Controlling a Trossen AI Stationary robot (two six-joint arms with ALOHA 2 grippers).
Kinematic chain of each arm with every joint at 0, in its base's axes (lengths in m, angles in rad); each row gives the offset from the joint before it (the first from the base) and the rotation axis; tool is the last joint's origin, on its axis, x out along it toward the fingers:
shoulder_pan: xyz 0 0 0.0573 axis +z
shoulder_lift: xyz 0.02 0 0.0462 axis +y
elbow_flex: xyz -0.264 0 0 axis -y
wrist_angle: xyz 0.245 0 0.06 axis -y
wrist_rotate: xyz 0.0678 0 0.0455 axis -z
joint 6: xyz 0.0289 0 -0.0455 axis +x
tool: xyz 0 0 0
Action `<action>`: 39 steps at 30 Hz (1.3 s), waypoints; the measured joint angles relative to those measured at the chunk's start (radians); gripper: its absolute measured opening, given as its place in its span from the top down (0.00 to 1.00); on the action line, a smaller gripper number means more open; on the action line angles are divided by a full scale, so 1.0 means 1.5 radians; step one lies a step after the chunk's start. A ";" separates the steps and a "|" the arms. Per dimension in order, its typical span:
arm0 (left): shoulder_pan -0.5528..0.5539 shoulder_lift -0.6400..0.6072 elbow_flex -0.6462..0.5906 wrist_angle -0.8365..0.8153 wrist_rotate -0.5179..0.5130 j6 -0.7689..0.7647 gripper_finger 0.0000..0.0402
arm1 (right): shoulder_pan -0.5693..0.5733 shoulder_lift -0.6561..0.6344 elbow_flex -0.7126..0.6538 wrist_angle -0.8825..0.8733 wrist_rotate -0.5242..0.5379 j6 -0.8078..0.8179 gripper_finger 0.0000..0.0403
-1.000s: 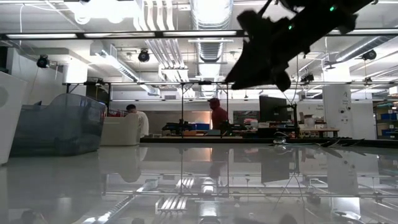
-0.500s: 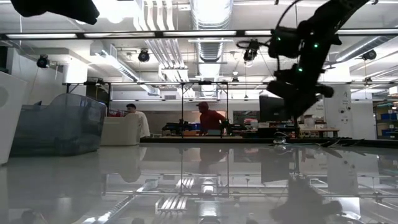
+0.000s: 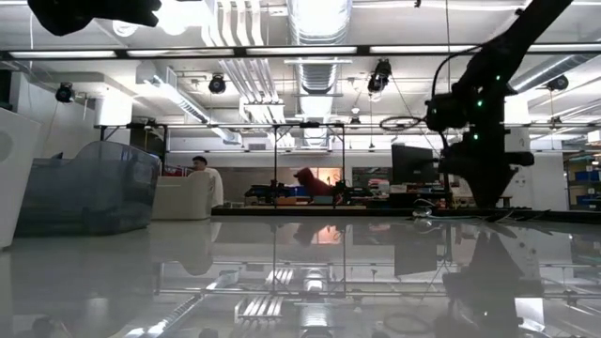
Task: Sort silverware by color (type)
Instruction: Put the black spoon into the black bin
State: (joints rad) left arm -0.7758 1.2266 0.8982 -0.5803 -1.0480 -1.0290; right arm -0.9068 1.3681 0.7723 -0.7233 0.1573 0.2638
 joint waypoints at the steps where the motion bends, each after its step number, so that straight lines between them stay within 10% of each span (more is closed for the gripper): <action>1: 0.000 0.000 0.000 0.002 -0.001 0.000 0.79 | -0.007 0.010 0.000 0.000 0.000 -0.010 0.69; 17: 0.009 0.000 0.000 0.010 -0.013 0.000 0.79 | -0.014 0.105 0.045 -0.035 -0.006 -0.050 0.71; 28: 0.009 0.013 0.000 0.014 -0.011 0.002 0.79 | -0.015 0.159 0.093 -0.075 -0.052 -0.088 0.97; 39: 0.014 0.027 0.001 0.020 -0.061 -0.001 0.79 | -0.001 0.074 0.186 -0.115 -0.097 -0.084 0.98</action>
State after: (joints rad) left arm -0.7551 1.2678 0.9001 -0.5509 -1.1401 -1.0309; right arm -0.9089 1.4793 1.0515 -0.8952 0.0117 0.1383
